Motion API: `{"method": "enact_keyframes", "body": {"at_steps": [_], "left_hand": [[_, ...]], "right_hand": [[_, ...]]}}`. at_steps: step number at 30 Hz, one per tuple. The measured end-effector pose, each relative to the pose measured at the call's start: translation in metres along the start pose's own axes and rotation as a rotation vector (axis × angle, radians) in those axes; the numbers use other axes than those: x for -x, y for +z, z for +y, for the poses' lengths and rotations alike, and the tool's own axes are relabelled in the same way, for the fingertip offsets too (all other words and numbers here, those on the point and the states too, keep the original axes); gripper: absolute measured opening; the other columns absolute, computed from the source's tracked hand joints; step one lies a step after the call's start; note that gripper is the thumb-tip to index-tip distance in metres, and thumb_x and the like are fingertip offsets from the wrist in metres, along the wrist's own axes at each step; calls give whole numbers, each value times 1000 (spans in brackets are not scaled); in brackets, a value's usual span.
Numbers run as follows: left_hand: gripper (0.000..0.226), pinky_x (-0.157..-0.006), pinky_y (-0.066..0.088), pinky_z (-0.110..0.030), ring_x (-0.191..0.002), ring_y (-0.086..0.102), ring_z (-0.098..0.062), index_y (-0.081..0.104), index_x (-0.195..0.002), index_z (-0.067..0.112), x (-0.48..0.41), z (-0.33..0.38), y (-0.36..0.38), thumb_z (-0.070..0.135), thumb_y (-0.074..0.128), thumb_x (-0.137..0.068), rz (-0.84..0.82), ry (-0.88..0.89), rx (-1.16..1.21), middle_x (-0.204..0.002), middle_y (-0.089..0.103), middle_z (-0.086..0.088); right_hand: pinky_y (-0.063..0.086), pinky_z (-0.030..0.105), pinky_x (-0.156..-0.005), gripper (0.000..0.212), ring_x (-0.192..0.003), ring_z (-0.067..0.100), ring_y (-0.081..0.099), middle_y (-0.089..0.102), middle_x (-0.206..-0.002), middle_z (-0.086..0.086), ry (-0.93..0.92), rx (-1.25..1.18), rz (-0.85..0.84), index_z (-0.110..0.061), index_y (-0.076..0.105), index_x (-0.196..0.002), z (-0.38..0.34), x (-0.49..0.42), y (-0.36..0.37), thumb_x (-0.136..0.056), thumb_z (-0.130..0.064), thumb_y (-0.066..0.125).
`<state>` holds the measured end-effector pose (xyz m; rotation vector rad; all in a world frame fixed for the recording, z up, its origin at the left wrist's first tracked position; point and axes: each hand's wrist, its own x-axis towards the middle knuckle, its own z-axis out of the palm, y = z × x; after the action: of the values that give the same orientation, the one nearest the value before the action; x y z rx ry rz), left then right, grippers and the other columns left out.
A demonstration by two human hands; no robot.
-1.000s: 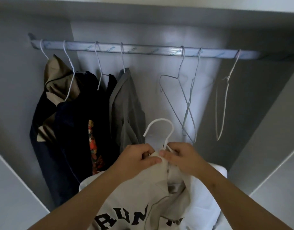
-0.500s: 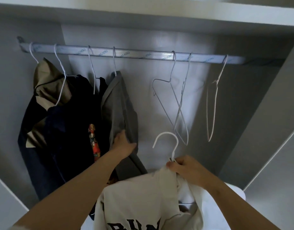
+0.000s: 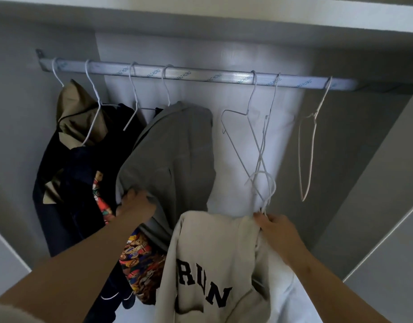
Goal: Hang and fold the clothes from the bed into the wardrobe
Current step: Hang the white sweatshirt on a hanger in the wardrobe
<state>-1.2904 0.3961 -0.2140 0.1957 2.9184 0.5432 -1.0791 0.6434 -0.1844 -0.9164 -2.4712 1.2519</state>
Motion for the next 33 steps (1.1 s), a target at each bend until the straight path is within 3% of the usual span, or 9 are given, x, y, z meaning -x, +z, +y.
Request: {"method": "enact_keyframes", "body": {"at_steps": [6,9,13,16,18,22,25,30,33], "left_hand": [[46,-97,44,-43,-122,44,-31,42,-135,24,4,-1,-4,26,44,-90,-52,58,-10,-140,39,-10],[39,-92,48,-39,-108,54,-29,49,-128,14,6,-4,-11,28,48,-92,-65,76,35,-124,53,-13],[31,-95,46,-42,-108,55,-32,55,-119,9,5,-25,-28,23,46,-93,-95,37,95,-120,57,-16],[30,-94,45,-33,-111,54,-30,54,-120,3,3,-29,-38,14,42,-95,-98,21,83,-126,55,-18],[24,-90,44,-29,-109,54,-26,57,-114,9,4,-18,-51,9,44,-93,-14,51,164,-127,54,-16],[18,-80,48,-29,-87,62,-20,64,-86,24,6,12,-95,10,53,-86,455,278,438,-94,69,-3],[18,-72,42,-24,-82,58,-14,67,-94,18,4,36,-125,10,52,-87,581,420,400,-93,67,-1],[48,-86,40,-26,-113,51,-22,42,-135,14,-11,69,-125,21,56,-89,199,437,263,-130,51,-8],[66,-91,45,-38,-118,47,-30,22,-144,15,-20,76,-110,30,56,-89,202,347,75,-139,37,-14]], "right_hand": [[30,26,-51,48,-52,13,42,43,-51,-2,2,-133,28,-15,40,-52,-25,-6,16,-92,-39,49],[39,27,-60,41,-71,19,56,60,-76,7,8,-197,-44,-8,63,-76,-43,-7,23,-94,-40,46],[40,30,-70,36,-77,20,57,62,-85,9,20,-306,-29,-7,62,-82,-60,-15,27,-95,-35,46],[42,29,-66,32,-77,21,58,62,-84,10,40,-372,-64,-7,62,-83,-78,-21,31,-94,-34,49],[44,33,-75,30,-80,24,57,60,-81,10,51,-448,-95,-7,61,-81,-93,-26,34,-93,-34,53],[46,32,-74,25,-77,21,56,58,-80,6,29,-571,-90,-10,59,-84,-129,-39,31,-90,-34,58],[43,29,-68,23,-72,16,53,56,-79,3,-7,-589,-46,-13,56,-88,-160,-50,20,-88,-35,60],[47,31,-75,32,-78,21,57,58,-82,6,-63,-634,20,-8,59,-104,-200,-69,-4,-85,-34,64],[46,27,-66,38,-72,19,57,58,-80,5,-68,-668,33,-5,60,-110,-214,-84,-18,-84,-32,66]]}}
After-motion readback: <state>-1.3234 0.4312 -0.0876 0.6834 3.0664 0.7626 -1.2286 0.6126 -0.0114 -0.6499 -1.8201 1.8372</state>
